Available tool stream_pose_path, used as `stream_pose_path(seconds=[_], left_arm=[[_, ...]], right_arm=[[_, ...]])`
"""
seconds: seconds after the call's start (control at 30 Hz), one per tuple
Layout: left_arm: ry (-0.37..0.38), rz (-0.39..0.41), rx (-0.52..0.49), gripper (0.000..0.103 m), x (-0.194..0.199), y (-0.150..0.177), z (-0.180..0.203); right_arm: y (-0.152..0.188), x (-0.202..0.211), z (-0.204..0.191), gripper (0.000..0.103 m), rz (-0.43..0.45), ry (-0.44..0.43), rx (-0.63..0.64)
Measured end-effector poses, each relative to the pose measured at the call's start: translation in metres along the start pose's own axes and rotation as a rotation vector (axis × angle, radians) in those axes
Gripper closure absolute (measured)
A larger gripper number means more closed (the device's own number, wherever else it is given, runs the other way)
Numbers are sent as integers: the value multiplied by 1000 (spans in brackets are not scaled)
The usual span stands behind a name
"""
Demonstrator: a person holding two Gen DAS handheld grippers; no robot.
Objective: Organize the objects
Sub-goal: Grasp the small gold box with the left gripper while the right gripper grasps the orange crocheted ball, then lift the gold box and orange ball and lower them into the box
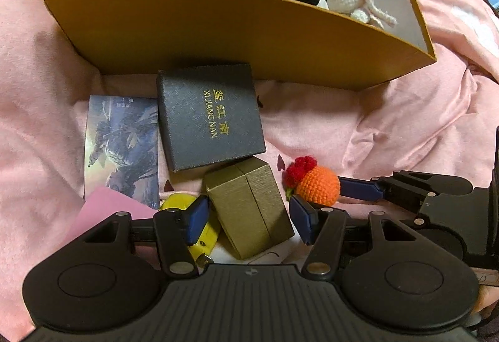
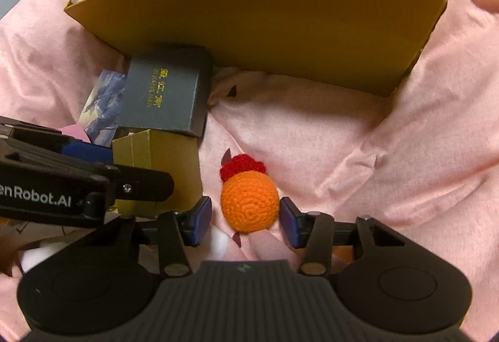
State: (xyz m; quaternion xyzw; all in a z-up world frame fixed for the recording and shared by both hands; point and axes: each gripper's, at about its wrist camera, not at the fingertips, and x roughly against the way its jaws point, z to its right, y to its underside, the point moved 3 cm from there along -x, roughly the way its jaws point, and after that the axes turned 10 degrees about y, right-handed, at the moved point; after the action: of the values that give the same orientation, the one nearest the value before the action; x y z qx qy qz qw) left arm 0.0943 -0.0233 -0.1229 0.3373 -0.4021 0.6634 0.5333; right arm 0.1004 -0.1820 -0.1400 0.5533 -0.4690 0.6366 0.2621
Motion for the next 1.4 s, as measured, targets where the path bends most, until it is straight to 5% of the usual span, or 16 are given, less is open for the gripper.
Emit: stream_pose_path(seconds=[0.43,0.73,1.17,1.4], left_arm=[[56,58,-21,40,22,5,1],[132,217,-73,41,82,4,16],[147,496,-105,42,176,-45,14],[73,594,-105,42,205,-82,-4]], right_arm=[[-1,23,-4,60,71,18,10],[-13,73,-2,60,226,-25,7],[-97,142,-27,60,466,-106,72],[-144,115,-40,60,407,-194,62]])
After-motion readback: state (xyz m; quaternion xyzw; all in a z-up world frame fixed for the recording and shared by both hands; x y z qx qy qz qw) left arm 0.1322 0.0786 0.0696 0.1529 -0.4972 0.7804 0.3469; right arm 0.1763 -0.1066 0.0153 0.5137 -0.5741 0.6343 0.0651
